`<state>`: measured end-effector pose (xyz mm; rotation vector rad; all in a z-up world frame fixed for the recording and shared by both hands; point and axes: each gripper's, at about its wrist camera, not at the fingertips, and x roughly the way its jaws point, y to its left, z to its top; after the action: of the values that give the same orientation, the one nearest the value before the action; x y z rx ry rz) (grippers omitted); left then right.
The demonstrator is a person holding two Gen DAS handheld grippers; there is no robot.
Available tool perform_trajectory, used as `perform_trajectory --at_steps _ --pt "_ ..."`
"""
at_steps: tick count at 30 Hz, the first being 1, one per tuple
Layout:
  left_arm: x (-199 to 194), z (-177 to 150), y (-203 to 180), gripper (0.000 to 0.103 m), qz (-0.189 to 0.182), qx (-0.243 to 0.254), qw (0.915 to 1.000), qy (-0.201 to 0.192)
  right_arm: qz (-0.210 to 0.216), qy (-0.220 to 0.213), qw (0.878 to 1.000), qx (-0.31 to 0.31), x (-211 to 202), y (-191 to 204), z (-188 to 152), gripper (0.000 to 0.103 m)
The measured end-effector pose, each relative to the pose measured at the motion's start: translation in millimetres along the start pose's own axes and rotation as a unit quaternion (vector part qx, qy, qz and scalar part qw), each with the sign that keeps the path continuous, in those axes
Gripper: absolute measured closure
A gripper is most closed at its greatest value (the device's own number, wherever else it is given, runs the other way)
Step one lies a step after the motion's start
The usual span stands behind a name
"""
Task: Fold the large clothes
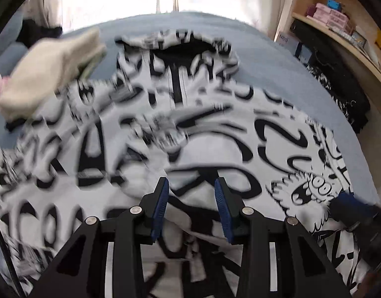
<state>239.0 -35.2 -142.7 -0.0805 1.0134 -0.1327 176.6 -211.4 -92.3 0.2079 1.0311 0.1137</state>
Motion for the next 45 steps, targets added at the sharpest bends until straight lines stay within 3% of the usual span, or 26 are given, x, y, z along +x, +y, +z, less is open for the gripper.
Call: perform_trajectory --at_steps 2,4,7,9,10,11,13,16,24,31,45 --pt "17 -10 -3 0.066 0.007 -0.003 0.9997 0.023 0.006 0.037 0.999 0.001 27 2 -10 0.059" --pt "26 -18 -5 0.064 0.017 0.01 0.9995 0.027 -0.014 0.056 0.998 0.002 42 -6 -20 0.061" --pt "29 -24 -6 0.057 0.022 0.026 0.9991 0.025 -0.059 0.052 0.997 0.008 40 -35 -29 0.064" --pt "29 -23 -2 0.048 0.026 0.022 0.9991 0.026 -0.099 0.035 0.994 0.027 26 -67 -34 0.077" --pt "30 -23 0 0.047 0.02 0.018 0.9992 0.028 -0.113 0.027 0.992 0.044 17 -87 -37 0.095" --pt "30 -23 1 0.047 0.011 0.013 0.9994 0.031 -0.102 0.025 0.992 0.068 8 -107 -40 0.103" --pt "31 -24 1 0.045 -0.005 0.01 0.9993 0.036 -0.066 0.022 0.993 0.1 0 -132 -45 0.103" --pt "30 -27 -10 0.039 0.014 0.026 0.9992 0.028 -0.115 0.007 0.989 0.09 -9 -138 -48 0.103" --pt "29 -25 -17 0.035 0.032 0.03 0.9985 0.031 -0.125 0.011 0.988 0.088 -6 -129 -45 0.099" --pt "19 -26 -16 0.034 0.027 0.019 0.9989 0.035 -0.115 0.003 0.988 0.099 -17 -114 -45 0.069" --pt "-19 -35 -14 0.034 0.024 0.006 0.9995 0.019 -0.119 0.013 0.988 0.093 -28 -83 -58 0.068"
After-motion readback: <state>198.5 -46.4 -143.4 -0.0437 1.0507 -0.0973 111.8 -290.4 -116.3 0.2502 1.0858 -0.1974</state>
